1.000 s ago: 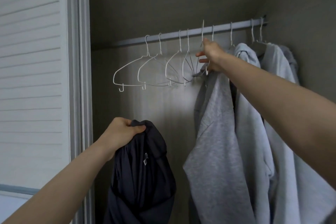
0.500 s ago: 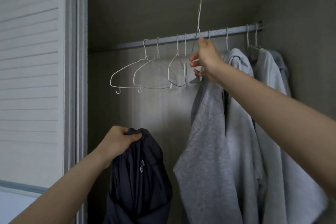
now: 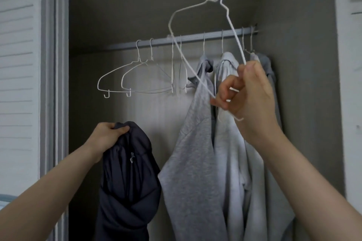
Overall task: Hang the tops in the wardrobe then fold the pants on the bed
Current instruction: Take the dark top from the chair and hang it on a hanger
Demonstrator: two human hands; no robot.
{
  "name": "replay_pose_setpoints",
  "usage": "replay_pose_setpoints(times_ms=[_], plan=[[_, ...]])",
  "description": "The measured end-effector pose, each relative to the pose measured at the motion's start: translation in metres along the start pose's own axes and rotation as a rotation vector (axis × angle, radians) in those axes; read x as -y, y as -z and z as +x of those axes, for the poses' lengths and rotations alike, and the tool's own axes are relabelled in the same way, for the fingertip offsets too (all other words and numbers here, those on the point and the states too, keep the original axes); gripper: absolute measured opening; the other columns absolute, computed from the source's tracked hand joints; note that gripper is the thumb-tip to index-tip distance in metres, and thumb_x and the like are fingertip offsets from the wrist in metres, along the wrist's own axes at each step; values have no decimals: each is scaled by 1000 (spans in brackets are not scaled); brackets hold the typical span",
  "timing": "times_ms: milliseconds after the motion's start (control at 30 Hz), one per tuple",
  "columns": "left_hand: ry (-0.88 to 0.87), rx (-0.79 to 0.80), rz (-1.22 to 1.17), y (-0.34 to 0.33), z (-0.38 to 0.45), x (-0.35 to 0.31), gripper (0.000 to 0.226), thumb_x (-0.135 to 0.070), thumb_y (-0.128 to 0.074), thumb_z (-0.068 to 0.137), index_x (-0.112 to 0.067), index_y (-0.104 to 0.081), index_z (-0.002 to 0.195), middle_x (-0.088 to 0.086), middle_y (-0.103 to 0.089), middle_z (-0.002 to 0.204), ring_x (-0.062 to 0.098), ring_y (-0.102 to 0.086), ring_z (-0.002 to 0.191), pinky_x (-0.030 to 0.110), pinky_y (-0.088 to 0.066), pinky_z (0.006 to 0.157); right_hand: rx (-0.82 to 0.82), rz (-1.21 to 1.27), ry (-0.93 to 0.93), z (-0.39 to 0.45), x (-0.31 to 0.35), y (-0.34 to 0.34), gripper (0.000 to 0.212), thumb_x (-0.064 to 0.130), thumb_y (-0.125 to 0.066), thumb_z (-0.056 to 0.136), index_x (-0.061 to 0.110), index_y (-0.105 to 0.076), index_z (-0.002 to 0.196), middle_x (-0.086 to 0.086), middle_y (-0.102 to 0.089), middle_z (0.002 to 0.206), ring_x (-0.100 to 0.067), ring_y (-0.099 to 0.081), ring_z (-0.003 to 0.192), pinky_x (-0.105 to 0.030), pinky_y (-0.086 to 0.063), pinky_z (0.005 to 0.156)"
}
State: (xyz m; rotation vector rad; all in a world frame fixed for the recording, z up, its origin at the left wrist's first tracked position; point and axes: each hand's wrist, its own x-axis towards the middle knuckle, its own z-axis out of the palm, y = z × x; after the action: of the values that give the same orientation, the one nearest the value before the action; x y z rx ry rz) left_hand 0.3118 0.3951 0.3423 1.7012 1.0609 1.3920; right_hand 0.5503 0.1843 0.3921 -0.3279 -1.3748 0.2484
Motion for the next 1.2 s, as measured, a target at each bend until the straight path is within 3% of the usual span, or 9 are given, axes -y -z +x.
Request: replay_pose_setpoints(times_ms=[200,300,433,600,667,767,867,1033,1200], plan=[[-25,-18,-45,6,3,-10,9,-16,-71,88,-9,-71,83,2,-72,66,14,-67,57,18,-53,48,84,323,-373,-25,-7,26,27,36,-38,96,21,-41,74,-1,-41,54,-14,-40,44,-45,-50,71],[-17,-44,-22,19,5,-6,8,-18,-71,87,-10,-72,88,5,-73,75,17,-69,65,25,-53,56,157,320,-483,-40,-8,31,26,35,-43,93,19,-39,73,-2,-39,55,-15,-39,45,-46,-50,70],[41,-146,-34,35,12,15,8,-16,-72,87,-8,-71,89,3,-71,66,12,-66,52,21,-55,48,272,276,-591,-68,-13,37,25,35,-45,95,19,-41,75,-3,-41,54,-15,-39,42,-44,-51,71],[38,-227,113,49,13,39,27,-14,-67,91,3,-68,111,19,-67,92,26,-63,85,45,-54,89,309,278,-784,-81,-11,47,23,33,-44,94,19,-40,75,-2,-33,51,-13,-31,39,-42,-52,67],[14,-223,113,52,10,47,23,-12,-68,90,-2,-69,110,5,-70,72,16,-67,72,30,-58,76,342,262,-839,-84,-13,48,23,33,-45,94,19,-42,75,-2,-32,52,-12,-31,38,-42,-53,66],[-19,-127,162,48,3,46,8,-9,-69,88,-8,-70,97,-10,-68,55,-2,-61,47,11,-50,47,355,191,-905,-95,-21,41,27,33,-44,97,19,-42,74,-2,-33,53,-12,-32,39,-41,-55,65],[-88,1,283,37,-3,37,5,-15,-74,84,-11,-75,82,4,-71,75,2,-61,58,19,-51,61,304,99,-927,-108,-35,25,31,30,-42,100,21,-40,71,0,-30,53,-11,-30,40,-42,-54,66],[-183,126,368,14,-13,21,22,-19,-74,85,3,-74,83,7,-61,75,14,-51,75,31,-38,70,197,73,-860,-126,-58,2,35,29,-45,100,22,-44,66,2,-32,54,-11,-33,43,-39,-55,59],[2,336,-47,15,-30,-5,17,-14,-65,88,-1,-75,92,19,-70,95,24,-68,82,31,-57,74,120,71,-807,-139,-78,-3,33,26,-49,99,19,-48,68,1,-39,57,-12,-40,54,-53,-56,70]])
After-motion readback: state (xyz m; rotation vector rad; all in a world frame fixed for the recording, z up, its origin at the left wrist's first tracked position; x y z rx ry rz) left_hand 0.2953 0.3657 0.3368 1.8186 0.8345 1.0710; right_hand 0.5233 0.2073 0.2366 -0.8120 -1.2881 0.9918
